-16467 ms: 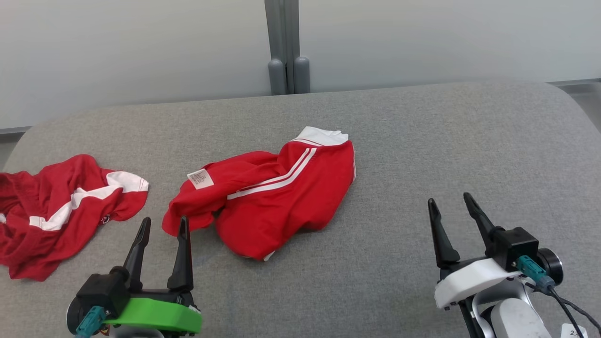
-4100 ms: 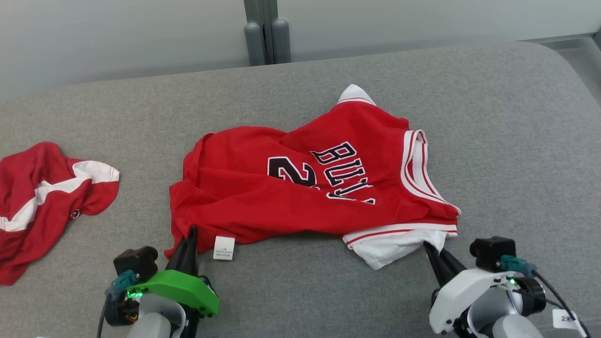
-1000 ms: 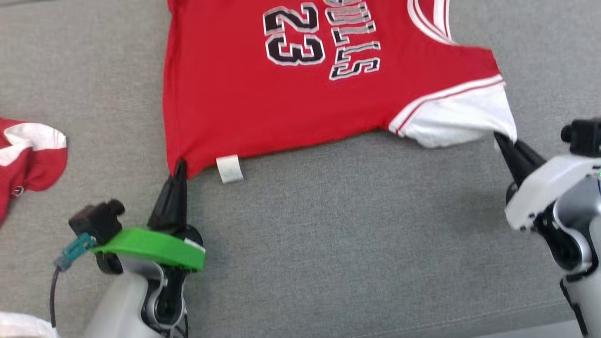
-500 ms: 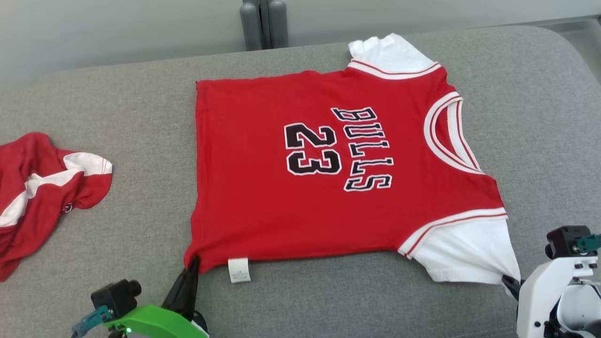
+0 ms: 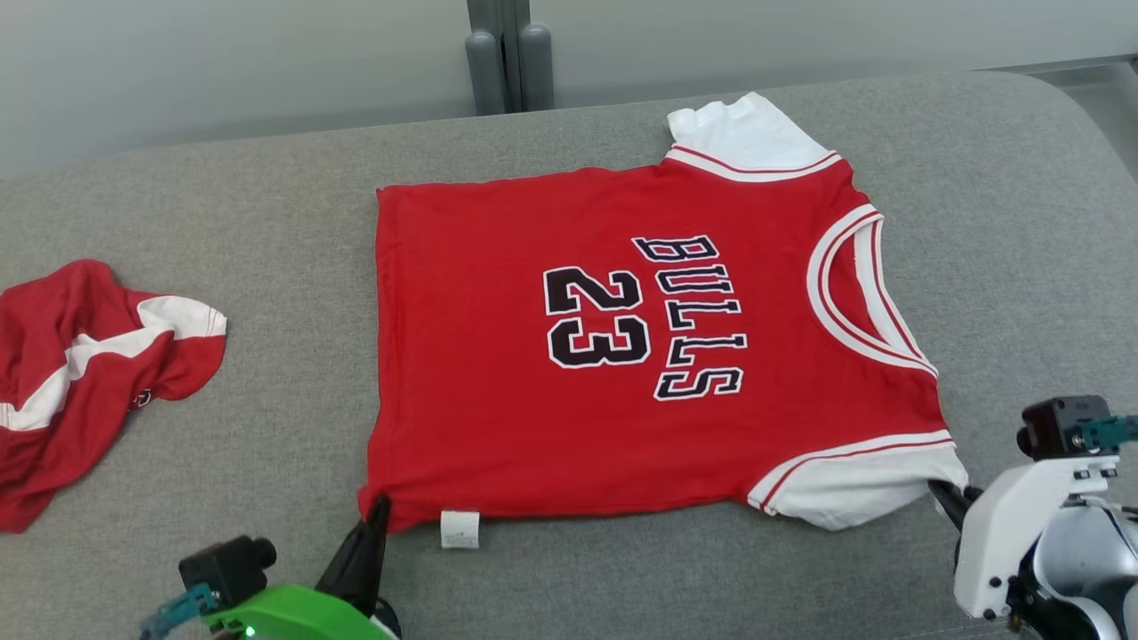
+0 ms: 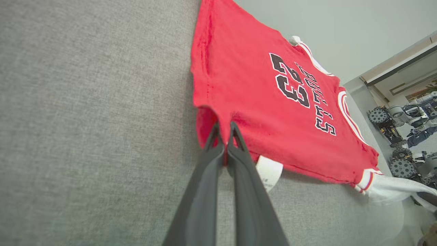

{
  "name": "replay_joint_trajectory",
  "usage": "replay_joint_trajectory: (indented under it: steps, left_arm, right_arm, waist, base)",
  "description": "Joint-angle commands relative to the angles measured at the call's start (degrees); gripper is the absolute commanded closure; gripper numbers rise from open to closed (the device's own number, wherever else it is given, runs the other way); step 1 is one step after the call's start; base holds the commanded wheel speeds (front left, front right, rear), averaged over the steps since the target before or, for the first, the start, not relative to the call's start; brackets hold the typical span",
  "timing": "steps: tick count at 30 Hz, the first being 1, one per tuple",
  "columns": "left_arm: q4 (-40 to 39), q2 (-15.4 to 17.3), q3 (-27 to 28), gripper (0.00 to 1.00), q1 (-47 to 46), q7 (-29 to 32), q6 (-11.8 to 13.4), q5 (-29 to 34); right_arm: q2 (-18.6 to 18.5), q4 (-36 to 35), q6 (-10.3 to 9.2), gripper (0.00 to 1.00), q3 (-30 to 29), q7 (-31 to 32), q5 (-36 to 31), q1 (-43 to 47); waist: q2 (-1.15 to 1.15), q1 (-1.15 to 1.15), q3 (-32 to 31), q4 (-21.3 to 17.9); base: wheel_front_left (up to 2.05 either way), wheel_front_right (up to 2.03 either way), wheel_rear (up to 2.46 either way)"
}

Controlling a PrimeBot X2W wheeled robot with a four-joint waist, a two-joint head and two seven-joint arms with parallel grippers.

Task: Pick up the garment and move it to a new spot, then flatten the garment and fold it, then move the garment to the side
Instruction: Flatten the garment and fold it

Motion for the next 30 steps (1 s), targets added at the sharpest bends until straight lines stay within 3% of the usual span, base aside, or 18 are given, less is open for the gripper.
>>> replay_joint_trajectory:
  steps: [1, 17, 23, 30]
  left_arm:
    - [-0.40, -0.26, 0.31, 1.00, -2.42, 0.29, 0.26, -0.65]
    - [8.13, -3.28, -0.25, 1.00, -19.18, 3.85, -0.03, 0.17]
    - [11.95, -4.22, 0.24, 1.00, -22.62, 2.01, -1.10, -0.20]
    - [14.90, -4.58, 0.18, 1.00, -24.96, -0.25, -2.02, 0.61]
  right_arm:
    - [-0.24, 0.07, -0.08, 1.00, 0.60, -0.64, -0.20, -1.67]
    - [-5.15, 12.33, -0.06, 1.00, 6.60, -11.81, -1.46, -21.52]
    - [-6.77, 17.67, -0.06, 1.00, 9.61, -17.72, -1.70, -27.35]
    - [-7.58, 21.96, -0.06, 1.00, 12.83, -20.14, -1.16, -31.19]
  waist:
    - [0.00, 0.00, 0.07, -0.04]
    - [0.00, 0.00, 5.00, -0.02]
    - [0.00, 0.00, 6.90, 0.03]
    - [0.00, 0.00, 8.52, 0.33]
  base:
    - [0.00, 0.00, 0.00]
    - [0.00, 0.00, 0.00]
    - [0.00, 0.00, 0.00]
    - [0.00, 0.00, 0.00]
